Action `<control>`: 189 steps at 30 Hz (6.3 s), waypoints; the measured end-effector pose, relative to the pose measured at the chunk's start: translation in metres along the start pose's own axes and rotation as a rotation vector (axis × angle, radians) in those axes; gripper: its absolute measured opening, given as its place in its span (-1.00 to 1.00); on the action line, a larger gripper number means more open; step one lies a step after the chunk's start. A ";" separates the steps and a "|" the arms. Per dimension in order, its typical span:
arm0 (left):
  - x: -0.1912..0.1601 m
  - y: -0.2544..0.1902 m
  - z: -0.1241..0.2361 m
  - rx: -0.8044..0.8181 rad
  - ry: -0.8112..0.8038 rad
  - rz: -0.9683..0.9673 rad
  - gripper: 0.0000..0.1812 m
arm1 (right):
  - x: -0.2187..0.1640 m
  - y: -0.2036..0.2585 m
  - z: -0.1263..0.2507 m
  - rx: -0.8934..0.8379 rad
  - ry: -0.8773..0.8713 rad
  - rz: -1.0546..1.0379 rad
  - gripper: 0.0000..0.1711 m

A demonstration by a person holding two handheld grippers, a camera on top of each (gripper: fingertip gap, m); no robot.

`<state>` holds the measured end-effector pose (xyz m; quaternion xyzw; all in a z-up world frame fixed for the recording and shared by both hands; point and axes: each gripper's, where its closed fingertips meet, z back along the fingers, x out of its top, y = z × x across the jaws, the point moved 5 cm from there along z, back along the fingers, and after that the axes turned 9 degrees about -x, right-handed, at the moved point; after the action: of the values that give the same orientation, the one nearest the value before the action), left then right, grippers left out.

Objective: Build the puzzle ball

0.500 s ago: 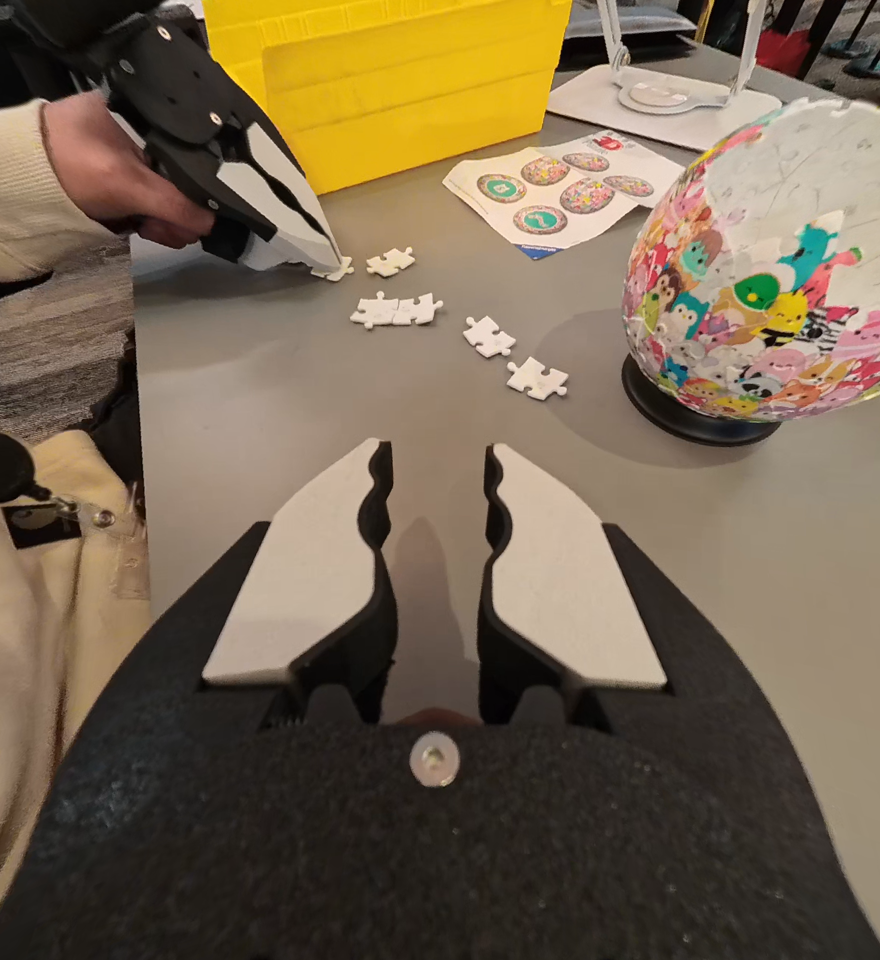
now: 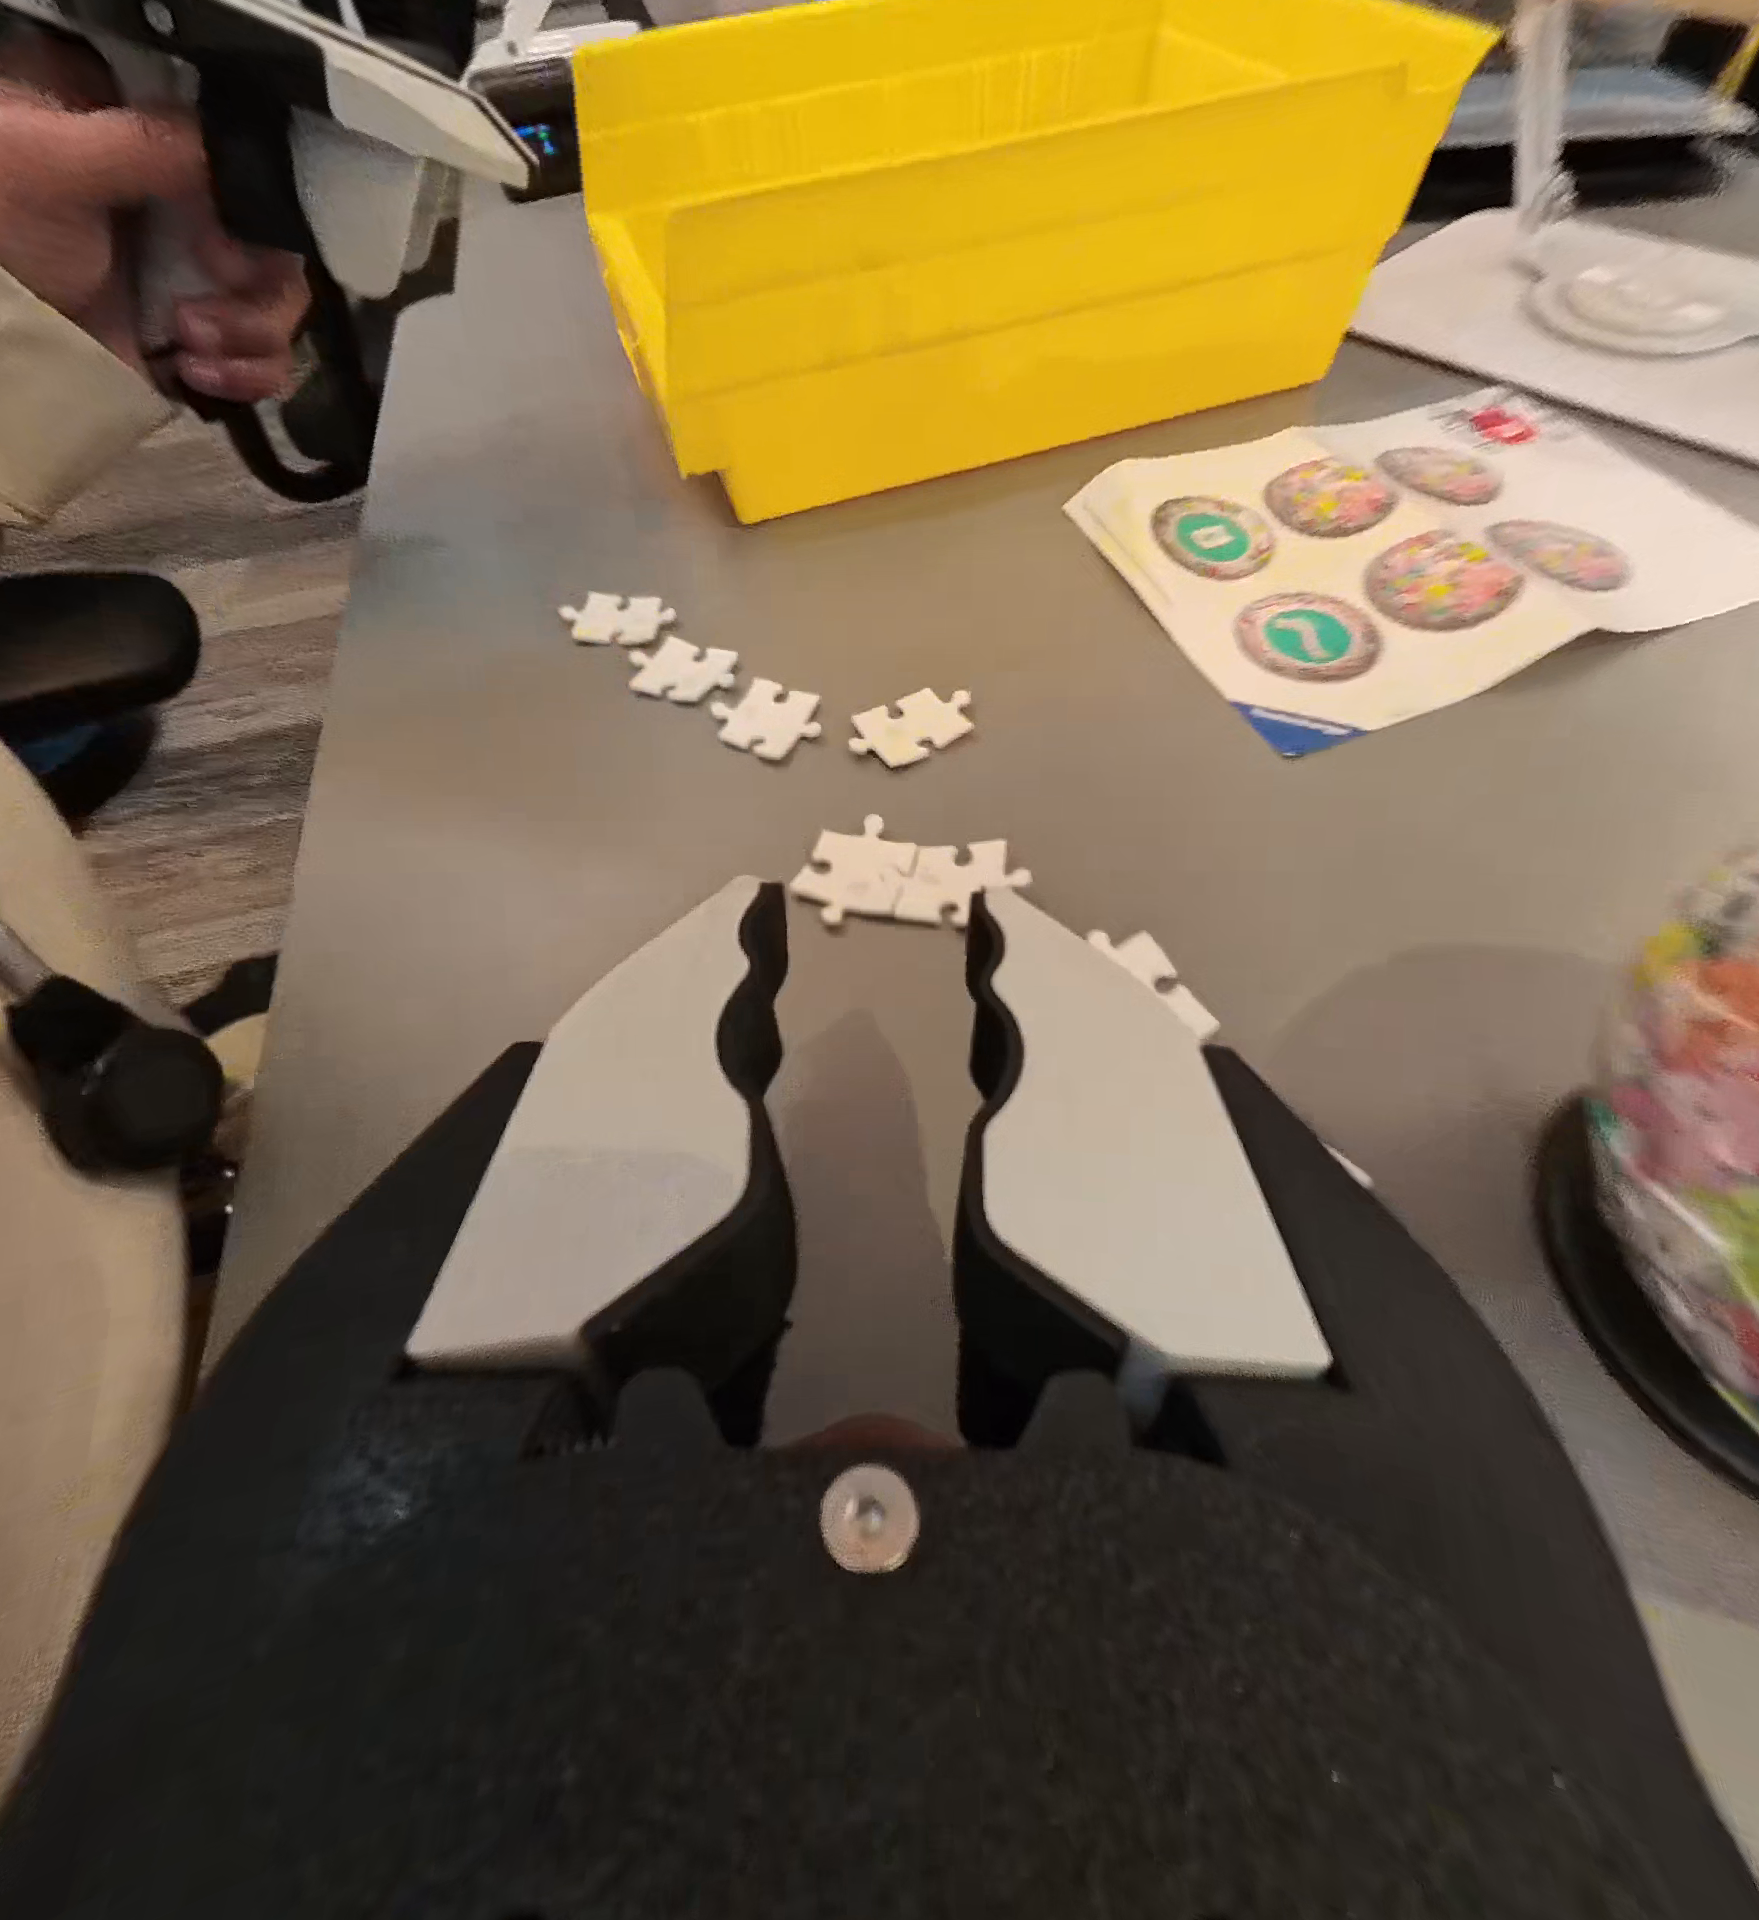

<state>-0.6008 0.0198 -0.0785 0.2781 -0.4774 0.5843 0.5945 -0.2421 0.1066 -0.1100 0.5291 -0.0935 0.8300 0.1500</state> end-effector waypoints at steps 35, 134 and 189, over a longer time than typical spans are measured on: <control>-0.033 -0.124 -0.026 -0.229 0.136 -0.075 -0.59 | -0.053 -0.016 0.092 -0.248 0.084 -0.027 -0.63; 0.044 -0.224 -0.205 -0.523 0.239 -0.048 -0.41 | -0.058 -0.138 0.152 -0.327 0.002 -0.211 -0.63; -0.021 -0.186 -0.106 -0.292 0.213 -0.281 -0.47 | -0.082 -0.057 0.160 -0.302 0.084 -0.172 -0.64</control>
<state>-0.3937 0.0750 -0.0969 0.1897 -0.4479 0.4463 0.7511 -0.0538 0.0978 -0.1174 0.4714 -0.1651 0.8119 0.3022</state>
